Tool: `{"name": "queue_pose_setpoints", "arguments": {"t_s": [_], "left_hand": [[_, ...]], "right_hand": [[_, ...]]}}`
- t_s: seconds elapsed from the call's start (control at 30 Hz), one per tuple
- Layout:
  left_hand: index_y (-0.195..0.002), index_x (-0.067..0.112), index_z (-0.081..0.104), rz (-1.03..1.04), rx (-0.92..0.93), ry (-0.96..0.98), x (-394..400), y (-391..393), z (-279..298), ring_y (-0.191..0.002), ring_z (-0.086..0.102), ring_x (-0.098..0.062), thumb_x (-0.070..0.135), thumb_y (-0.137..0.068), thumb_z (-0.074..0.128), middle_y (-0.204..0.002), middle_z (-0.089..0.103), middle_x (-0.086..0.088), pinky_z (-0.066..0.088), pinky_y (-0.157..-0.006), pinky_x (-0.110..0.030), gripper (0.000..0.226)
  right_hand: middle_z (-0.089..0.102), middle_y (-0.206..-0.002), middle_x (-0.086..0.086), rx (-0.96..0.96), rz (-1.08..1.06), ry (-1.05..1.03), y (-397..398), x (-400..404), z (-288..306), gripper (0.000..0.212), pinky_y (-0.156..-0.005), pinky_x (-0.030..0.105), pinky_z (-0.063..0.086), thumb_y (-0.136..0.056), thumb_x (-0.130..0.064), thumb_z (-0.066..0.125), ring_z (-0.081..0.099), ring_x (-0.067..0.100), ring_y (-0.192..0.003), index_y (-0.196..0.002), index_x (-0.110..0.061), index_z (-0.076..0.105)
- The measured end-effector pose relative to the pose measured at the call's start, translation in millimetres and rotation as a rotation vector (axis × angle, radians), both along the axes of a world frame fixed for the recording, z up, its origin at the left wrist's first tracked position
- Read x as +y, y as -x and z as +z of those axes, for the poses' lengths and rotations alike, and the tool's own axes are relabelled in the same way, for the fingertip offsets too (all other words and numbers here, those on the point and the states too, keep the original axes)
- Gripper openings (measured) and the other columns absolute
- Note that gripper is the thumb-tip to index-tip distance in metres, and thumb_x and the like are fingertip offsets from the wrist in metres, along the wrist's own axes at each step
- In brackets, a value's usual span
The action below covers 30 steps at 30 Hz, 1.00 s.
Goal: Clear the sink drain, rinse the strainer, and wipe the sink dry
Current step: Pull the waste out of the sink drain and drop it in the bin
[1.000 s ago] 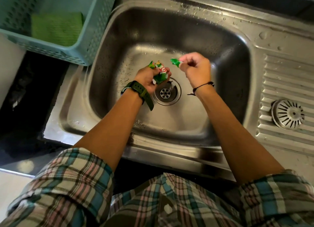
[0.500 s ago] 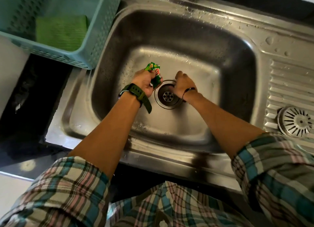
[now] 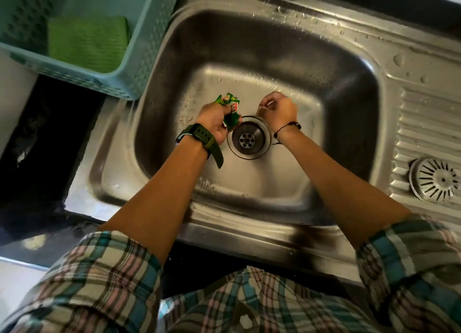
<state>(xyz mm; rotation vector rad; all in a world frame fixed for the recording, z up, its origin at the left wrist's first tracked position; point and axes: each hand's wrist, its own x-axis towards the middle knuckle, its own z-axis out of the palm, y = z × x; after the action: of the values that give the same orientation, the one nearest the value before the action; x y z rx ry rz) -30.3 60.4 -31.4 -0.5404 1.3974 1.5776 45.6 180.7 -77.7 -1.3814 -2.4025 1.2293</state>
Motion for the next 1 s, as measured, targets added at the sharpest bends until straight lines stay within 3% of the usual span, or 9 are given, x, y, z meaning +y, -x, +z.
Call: {"name": "queue_pose_setpoints", "arguments": {"t_s": [0.1,0.17,0.33,0.47,0.57,0.63,0.7,0.83,1.0], "left_hand": [[-0.084,0.004,0.055,-0.077,0.027,-0.025,11,-10,5,-0.066,0.053,-0.018,-0.002,-0.092,0.043,-0.078,0.054,-0.008,0.053,-0.061,-0.029,0.015],[-0.083,0.004,0.057,-0.137,0.035,-0.092,16,-17,12,-0.069,0.056,-0.020,-0.003,-0.091,0.044,-0.079,0.057,-0.010,0.053,-0.070,-0.032,0.017],[-0.080,0.007,0.059,-0.165,0.066,-0.187,15,-26,30,-0.072,0.061,-0.023,-0.002,-0.089,0.047,-0.083,0.058,-0.011,0.056,-0.066,-0.031,0.018],[-0.093,0.006,0.056,-0.212,0.081,-0.179,2,-28,45,-0.081,0.060,-0.021,0.011,-0.095,0.045,-0.093,0.057,-0.009,0.057,-0.066,-0.032,0.012],[-0.107,0.005,0.053,-0.221,0.107,-0.166,-16,-32,58,-0.087,0.059,-0.020,0.005,-0.094,0.045,-0.100,0.056,-0.009,0.055,-0.063,-0.032,0.015],[-0.101,0.006,0.054,-0.171,0.116,-0.177,-34,-35,69,-0.089,0.057,-0.019,0.000,-0.093,0.044,-0.100,0.056,-0.009,0.052,-0.061,-0.032,0.015],[-0.089,0.009,0.056,-0.105,0.152,-0.203,-58,-38,82,-0.078,0.058,-0.016,-0.004,-0.091,0.041,-0.086,0.060,-0.006,0.054,-0.057,-0.031,0.019],[-0.080,0.009,0.059,0.050,0.230,-0.240,-114,-51,109,-0.060,0.063,-0.011,-0.006,-0.089,0.041,-0.060,0.067,0.000,0.054,-0.048,-0.022,0.025],[-0.089,0.011,0.060,0.269,0.347,-0.319,-214,-91,129,-0.063,0.066,-0.013,-0.003,-0.091,0.037,-0.070,0.069,-0.002,0.057,-0.057,-0.023,0.027]], "right_hand": [[0.063,-0.069,0.007,0.308,-0.047,0.287,-5,-2,43,0.030,-0.047,0.019,0.047,-0.076,0.008,0.060,0.055,0.006,-0.049,-0.067,-0.020,0.057],[0.060,-0.067,0.003,0.300,0.042,0.324,-7,-5,62,0.028,-0.043,0.018,0.046,-0.076,0.007,0.063,0.054,0.002,-0.044,-0.069,-0.020,0.056],[0.053,-0.068,-0.006,0.143,0.149,0.129,-7,-13,78,0.024,-0.057,0.029,0.043,-0.073,-0.004,0.068,0.049,0.012,-0.062,-0.068,-0.024,0.057],[0.049,-0.079,-0.002,0.137,0.155,0.126,-14,-28,87,0.030,-0.067,0.028,0.041,-0.072,-0.007,0.071,0.046,0.014,-0.077,-0.094,-0.018,0.053],[0.053,-0.099,0.006,0.114,0.281,0.020,-18,-46,102,0.038,-0.075,0.027,0.045,-0.076,-0.010,0.069,0.050,0.016,-0.088,-0.109,-0.018,0.054],[0.053,-0.109,0.009,0.071,0.411,-0.145,-20,-61,115,0.034,-0.081,0.025,0.041,-0.079,-0.010,0.066,0.053,0.022,-0.098,-0.110,-0.019,0.059],[0.051,-0.111,0.010,0.078,0.524,-0.262,-21,-84,130,0.033,-0.078,0.024,0.038,-0.080,-0.009,0.064,0.054,0.027,-0.102,-0.111,-0.019,0.060],[0.058,-0.111,0.013,0.139,0.720,-0.387,-21,-134,159,0.033,-0.088,0.037,0.042,-0.079,-0.012,0.063,0.053,0.033,-0.106,-0.112,-0.016,0.060],[0.059,-0.118,0.014,0.284,1.031,-0.358,-26,-221,183,0.050,-0.095,0.036,0.041,-0.077,-0.008,0.062,0.054,0.032,-0.111,-0.125,-0.018,0.054]]}}
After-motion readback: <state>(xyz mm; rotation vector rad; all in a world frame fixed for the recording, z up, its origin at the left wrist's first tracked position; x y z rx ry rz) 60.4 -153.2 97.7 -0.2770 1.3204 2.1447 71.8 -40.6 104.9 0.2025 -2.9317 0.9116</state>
